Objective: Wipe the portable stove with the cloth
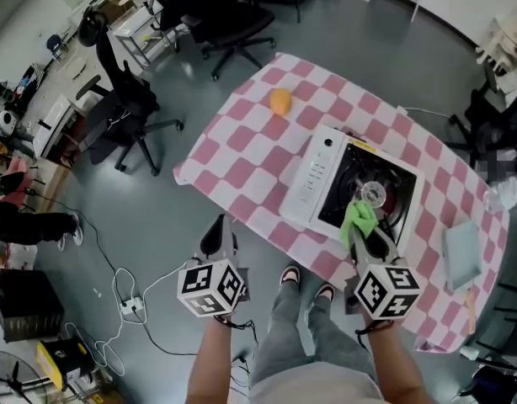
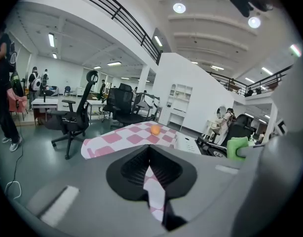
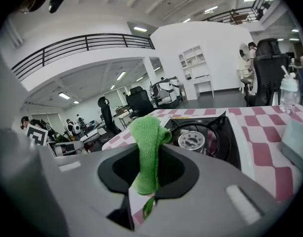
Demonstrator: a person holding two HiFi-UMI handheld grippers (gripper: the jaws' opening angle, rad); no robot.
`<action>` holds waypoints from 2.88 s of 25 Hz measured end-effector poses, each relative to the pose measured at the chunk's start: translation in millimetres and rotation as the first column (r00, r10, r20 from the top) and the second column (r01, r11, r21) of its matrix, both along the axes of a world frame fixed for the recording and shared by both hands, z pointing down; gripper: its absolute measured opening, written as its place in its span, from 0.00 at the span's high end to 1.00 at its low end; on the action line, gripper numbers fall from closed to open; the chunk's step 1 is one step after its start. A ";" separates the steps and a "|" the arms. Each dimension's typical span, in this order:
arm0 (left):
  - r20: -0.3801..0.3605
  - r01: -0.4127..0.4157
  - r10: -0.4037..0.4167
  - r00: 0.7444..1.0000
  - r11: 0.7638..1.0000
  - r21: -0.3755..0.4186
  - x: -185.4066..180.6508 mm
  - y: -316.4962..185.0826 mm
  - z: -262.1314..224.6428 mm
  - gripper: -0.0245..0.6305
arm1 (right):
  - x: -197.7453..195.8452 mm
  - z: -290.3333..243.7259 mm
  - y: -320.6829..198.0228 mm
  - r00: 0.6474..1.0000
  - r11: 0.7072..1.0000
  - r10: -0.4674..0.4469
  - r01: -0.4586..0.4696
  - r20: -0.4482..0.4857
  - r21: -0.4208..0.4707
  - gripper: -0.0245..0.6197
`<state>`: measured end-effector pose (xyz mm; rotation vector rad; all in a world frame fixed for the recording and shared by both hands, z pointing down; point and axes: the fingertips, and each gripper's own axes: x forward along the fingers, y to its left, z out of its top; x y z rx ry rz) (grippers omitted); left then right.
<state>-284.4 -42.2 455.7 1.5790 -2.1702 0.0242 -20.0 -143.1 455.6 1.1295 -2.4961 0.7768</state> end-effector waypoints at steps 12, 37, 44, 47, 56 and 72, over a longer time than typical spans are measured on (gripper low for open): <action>-0.023 0.034 -0.034 0.999 0.999 -0.017 -23.8 6.3 26.1 0.96 | -30.7 21.0 17.0 0.998 0.997 -0.058 0.056 -0.033 -0.044 0.84; -0.023 0.055 -0.056 0.998 0.997 -0.046 -90.6 22.2 38.6 0.96 | -122.0 49.5 48.4 0.994 0.976 -0.113 0.113 0.012 -0.184 0.84; -0.028 0.028 -0.029 0.999 0.998 -0.048 -97.1 14.4 43.4 0.96 | -129.0 62.2 50.3 0.995 0.970 -0.102 0.098 -0.005 -0.223 0.84; -0.031 0.019 -0.020 0.999 0.999 -0.047 -99.9 9.8 43.6 0.96 | -130.8 66.4 48.4 0.996 0.967 -0.090 0.085 -0.009 -0.242 0.84; -0.043 -0.006 0.004 0.999 0.999 -0.047 -99.9 0.5 44.0 0.96 | -130.5 71.3 42.6 0.998 0.955 -0.056 0.056 0.008 -0.290 0.84; -0.041 -0.048 0.047 0.998 0.998 -0.039 -89.4 -20.2 37.2 0.96 | -118.6 75.1 43.1 0.999 0.944 -0.037 0.041 0.019 -0.327 0.84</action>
